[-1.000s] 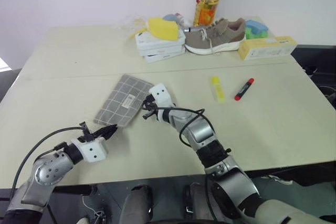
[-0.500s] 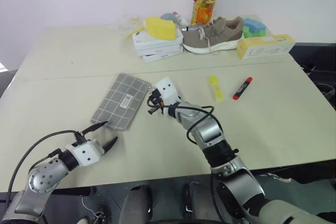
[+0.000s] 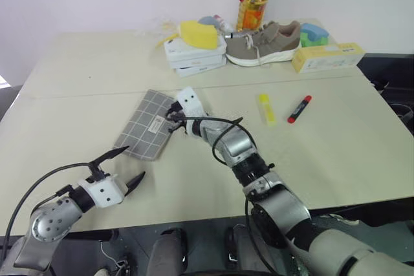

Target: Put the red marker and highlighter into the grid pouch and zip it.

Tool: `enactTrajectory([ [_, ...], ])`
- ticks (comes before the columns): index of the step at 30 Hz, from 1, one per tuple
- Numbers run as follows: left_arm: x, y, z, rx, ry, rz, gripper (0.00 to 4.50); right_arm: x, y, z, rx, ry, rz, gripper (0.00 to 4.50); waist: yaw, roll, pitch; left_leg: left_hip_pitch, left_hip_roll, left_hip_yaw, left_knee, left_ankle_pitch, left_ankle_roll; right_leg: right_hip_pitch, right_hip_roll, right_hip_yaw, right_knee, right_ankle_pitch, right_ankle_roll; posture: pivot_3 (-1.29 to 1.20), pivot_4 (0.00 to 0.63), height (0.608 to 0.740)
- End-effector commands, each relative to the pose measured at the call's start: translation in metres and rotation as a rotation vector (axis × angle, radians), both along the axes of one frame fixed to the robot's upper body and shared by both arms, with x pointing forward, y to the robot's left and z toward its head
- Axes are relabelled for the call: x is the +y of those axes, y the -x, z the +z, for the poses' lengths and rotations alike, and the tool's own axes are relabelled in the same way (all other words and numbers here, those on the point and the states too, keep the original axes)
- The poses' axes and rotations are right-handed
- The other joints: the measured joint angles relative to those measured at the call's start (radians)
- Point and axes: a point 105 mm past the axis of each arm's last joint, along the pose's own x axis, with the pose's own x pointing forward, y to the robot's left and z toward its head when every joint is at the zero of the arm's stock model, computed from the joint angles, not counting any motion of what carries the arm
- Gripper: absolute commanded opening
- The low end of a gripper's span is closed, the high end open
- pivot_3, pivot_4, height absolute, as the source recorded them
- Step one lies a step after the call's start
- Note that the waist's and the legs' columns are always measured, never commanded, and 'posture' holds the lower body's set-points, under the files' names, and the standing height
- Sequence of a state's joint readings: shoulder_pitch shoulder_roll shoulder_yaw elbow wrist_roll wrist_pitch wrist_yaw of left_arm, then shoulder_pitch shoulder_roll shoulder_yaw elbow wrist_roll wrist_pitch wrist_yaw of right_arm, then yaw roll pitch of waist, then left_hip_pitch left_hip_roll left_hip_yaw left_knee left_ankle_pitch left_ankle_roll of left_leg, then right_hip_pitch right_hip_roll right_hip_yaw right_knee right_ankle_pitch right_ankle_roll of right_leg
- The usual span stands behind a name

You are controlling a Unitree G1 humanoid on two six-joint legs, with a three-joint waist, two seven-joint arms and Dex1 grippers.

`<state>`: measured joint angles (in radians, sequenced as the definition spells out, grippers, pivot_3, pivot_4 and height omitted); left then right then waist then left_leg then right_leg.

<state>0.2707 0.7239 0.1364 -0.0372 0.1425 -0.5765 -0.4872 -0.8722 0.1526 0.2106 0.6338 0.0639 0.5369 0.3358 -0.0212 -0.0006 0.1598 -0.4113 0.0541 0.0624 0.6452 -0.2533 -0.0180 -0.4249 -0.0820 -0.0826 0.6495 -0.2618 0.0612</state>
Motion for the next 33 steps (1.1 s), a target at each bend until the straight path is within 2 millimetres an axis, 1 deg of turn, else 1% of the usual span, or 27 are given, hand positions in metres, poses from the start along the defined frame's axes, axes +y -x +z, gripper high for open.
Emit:
enactTrajectory([
  [1, 0.006, 0.001, -0.001, 0.008, -0.024, 0.018, 4.46, 0.016, 0.005, 0.0, 0.031, 0.0, 0.034, 0.0, 0.0, 0.0, 0.0, 0.0, 0.0, 0.0, 0.0, 0.0, 0.0, 0.0, 0.0, 0.0, 0.0, 0.0, 0.0, 0.0, 0.15, 0.74],
  [4, 0.009, -0.001, 0.0, 0.007, -0.036, 0.021, 4.46, 0.016, 0.008, -0.01, 0.056, 0.036, 0.04, 0.0, 0.0, 0.0, 0.0, 0.0, 0.001, 0.0, 0.0, 0.0, 0.0, 0.0, 0.0, 0.0, 0.0, 0.0, 0.0, 0.0, 0.15, 0.74],
  [8, 0.011, -0.007, 0.001, 0.003, -0.094, 0.002, 4.46, 0.018, 0.01, -0.013, 0.08, 0.028, 0.035, 0.0, -0.001, 0.0, 0.0, 0.001, 0.002, 0.0, 0.0, 0.0, 0.0, 0.0, 0.001, 0.0, 0.0, 0.0, 0.0, 0.0, 0.15, 0.74],
  [10, 0.01, -0.012, -0.001, 0.002, -0.147, -0.023, 4.46, 0.02, 0.011, -0.012, 0.098, 0.001, 0.027, 0.0, 0.0, 0.0, 0.0, 0.001, 0.002, 0.0, 0.0, 0.0, 0.0, 0.0, 0.001, 0.0, 0.001, 0.0, 0.0, 0.0, 0.15, 0.74],
  [13, 0.004, -0.019, -0.004, -0.005, -0.182, -0.052, 4.46, 0.021, 0.011, -0.01, 0.11, -0.02, 0.021, 0.0, 0.0, 0.0, 0.0, 0.001, 0.002, 0.0, 0.0, 0.0, 0.0, 0.0, 0.001, 0.0, 0.001, 0.0, 0.0, 0.0, 0.15, 0.74],
  [19, -0.007, -0.031, -0.013, -0.012, -0.192, -0.043, 4.46, 0.025, 0.012, -0.007, 0.1, -0.028, 0.024, 0.0, 0.002, 0.0, 0.0, 0.001, 0.002, 0.001, 0.0, 0.0, 0.0, 0.001, 0.0, 0.0, 0.001, 0.0, 0.0, 0.0, 0.15, 0.74],
  [24, -0.012, -0.039, -0.016, -0.041, -0.198, -0.009, 4.46, 0.029, 0.014, -0.005, 0.097, -0.038, 0.031, 0.0, 0.003, 0.0, -0.001, 0.002, 0.002, 0.001, 0.0, 0.0, 0.0, 0.002, 0.0, 0.0, 0.001, 0.0, 0.0, 0.0, 0.15, 0.74],
  [27, -0.015, -0.044, -0.016, -0.054, -0.194, 0.0, 3.65, 0.029, 0.015, -0.005, 0.095, -0.04, 0.031, 0.0, 0.003, 0.0, -0.001, 0.002, 0.002, 0.001, 0.0, 0.0, 0.0, 0.002, 0.0, 0.0, 0.001, 0.0, 0.0, 0.0, 0.15, 0.74],
  [28, -0.015, -0.045, -0.016, -0.058, -0.191, 0.005, 3.2, 0.029, 0.014, -0.004, 0.093, -0.041, 0.03, 0.0, 0.002, 0.0, -0.001, 0.002, 0.002, 0.001, 0.0, 0.0, 0.0, 0.002, 0.0, 0.0, 0.001, 0.0, 0.0, 0.0, 0.15, 0.74],
  [30, -0.014, -0.046, -0.015, -0.063, -0.187, 0.009, 2.09, 0.028, 0.014, -0.004, 0.091, -0.043, 0.029, 0.0, 0.002, 0.0, -0.001, 0.002, 0.002, 0.001, 0.0, 0.0, 0.0, 0.002, 0.0, 0.0, 0.001, 0.0, 0.0, 0.0, 0.15, 0.74],
  [31, -0.014, -0.046, -0.015, -0.063, -0.186, 0.01, 1.64, 0.027, 0.014, -0.004, 0.09, -0.044, 0.028, 0.0, 0.003, 0.001, -0.001, 0.002, 0.002, 0.001, 0.0, 0.0, 0.0, 0.002, 0.0, 0.0, 0.001, 0.0, 0.0, 0.0, 0.15, 0.74],
  [32, -0.014, -0.046, -0.015, -0.063, -0.185, 0.011, 1.05, 0.027, 0.013, -0.003, 0.089, -0.046, 0.027, 0.0, 0.003, 0.002, -0.001, 0.002, 0.002, 0.0, 0.0, 0.0, 0.0, 0.002, 0.0, 0.0, 0.001, 0.0, 0.0, 0.0, 0.15, 0.74],
  [33, -0.013, -0.046, -0.014, -0.065, -0.181, 0.013, 0.56, 0.026, 0.013, -0.003, 0.088, -0.048, 0.025, 0.0, 0.004, 0.003, -0.001, 0.002, 0.002, 0.001, 0.0, 0.0, 0.0, 0.002, 0.0, 0.0, 0.001, 0.0, 0.0, 0.0, 0.15, 0.74],
])
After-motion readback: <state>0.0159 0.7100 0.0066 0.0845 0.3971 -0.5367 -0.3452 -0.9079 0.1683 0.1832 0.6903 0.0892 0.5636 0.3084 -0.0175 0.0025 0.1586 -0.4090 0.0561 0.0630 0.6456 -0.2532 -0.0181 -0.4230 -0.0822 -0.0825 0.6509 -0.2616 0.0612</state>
